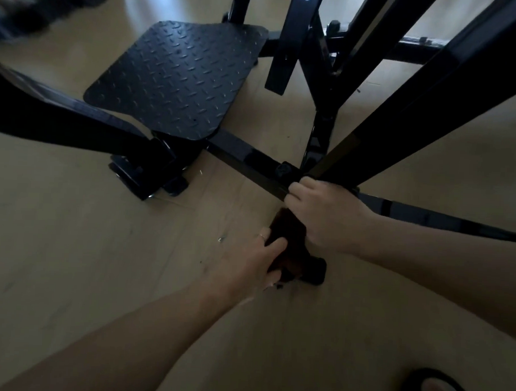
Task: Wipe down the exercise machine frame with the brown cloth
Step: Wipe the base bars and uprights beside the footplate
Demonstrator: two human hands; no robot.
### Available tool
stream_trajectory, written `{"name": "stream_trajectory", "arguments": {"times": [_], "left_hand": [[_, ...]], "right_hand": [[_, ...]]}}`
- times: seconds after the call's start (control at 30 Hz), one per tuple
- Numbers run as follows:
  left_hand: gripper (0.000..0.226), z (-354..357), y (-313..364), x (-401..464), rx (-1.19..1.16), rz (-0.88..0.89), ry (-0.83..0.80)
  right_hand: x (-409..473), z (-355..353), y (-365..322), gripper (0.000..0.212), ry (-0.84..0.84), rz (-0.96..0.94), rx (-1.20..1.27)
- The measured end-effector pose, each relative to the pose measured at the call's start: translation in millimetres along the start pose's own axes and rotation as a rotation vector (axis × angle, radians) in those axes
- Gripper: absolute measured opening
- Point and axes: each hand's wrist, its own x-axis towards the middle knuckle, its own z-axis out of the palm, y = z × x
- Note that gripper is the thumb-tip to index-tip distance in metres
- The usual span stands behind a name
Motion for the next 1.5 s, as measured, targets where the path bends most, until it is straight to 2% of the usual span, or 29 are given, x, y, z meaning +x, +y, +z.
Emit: {"name": "stream_trajectory", "arguments": {"times": [0.07,0.13,0.2,0.27,0.37,0.43,0.5,0.57,0.63,0.7,0.8,0.97,1.13,1.27,1.33,1.43,1.5], "left_hand": [[0.035,0,-2,-21,0.089,0.030,-0.132],[0.031,-7,-8,-28,0.052,-0.002,-0.164],[0.026,-27,-20,-19,-0.138,-0.096,-0.037],[0.023,-52,-35,-1,-0.284,-0.185,0.205],[0.022,-88,-57,29,-0.275,-0.329,0.477],[0.029,-106,-65,51,-0.273,-0.391,0.555],[0.046,-114,-65,73,-0.235,-0.383,0.535],[0.057,-111,-59,94,-0.140,-0.347,0.405],[0.049,-98,-55,110,-0.082,-0.310,0.282],[0.042,-89,-61,117,-0.146,-0.296,0.243],[0.041,-82,-75,119,-0.110,-0.251,0.233],[0.039,-79,-81,125,0.050,-0.215,0.291],[0.043,-102,-123,131,0.139,-0.429,0.332],[0.051,-105,-135,132,0.118,-0.505,0.363],[0.047,-94,-120,130,0.117,-0.435,0.401],[0.040,-77,-91,124,0.097,-0.195,0.386],[0.044,-70,-83,120,0.083,-0.113,0.379]], "right_hand": [[8,0,-2,0.018,0.039,0.037,0.014],[14,4,-4,0.024,0.048,0.043,0.037],[23,5,-8,0.028,0.076,0.087,0.073],[32,6,-12,0.037,0.075,0.142,0.044],[48,3,-17,0.057,-0.086,0.238,-0.057],[58,-3,-15,0.080,-0.205,0.321,-0.059],[66,-9,-15,0.086,-0.291,0.368,-0.022],[70,-12,-15,0.079,-0.320,0.367,-0.025],[72,-12,-14,0.069,-0.312,0.369,-0.022],[73,-13,-10,0.062,-0.287,0.373,0.009],[77,-10,-3,0.054,-0.210,0.365,0.090],[78,-8,-4,0.055,-0.186,0.380,0.174],[71,-6,0,0.056,-0.196,0.350,0.194],[71,-5,-2,0.058,-0.207,0.345,0.201],[71,-4,-3,0.059,-0.198,0.354,0.207],[71,-4,-3,0.055,-0.184,0.363,0.201],[71,-5,-4,0.050,-0.167,0.357,0.185]]}}
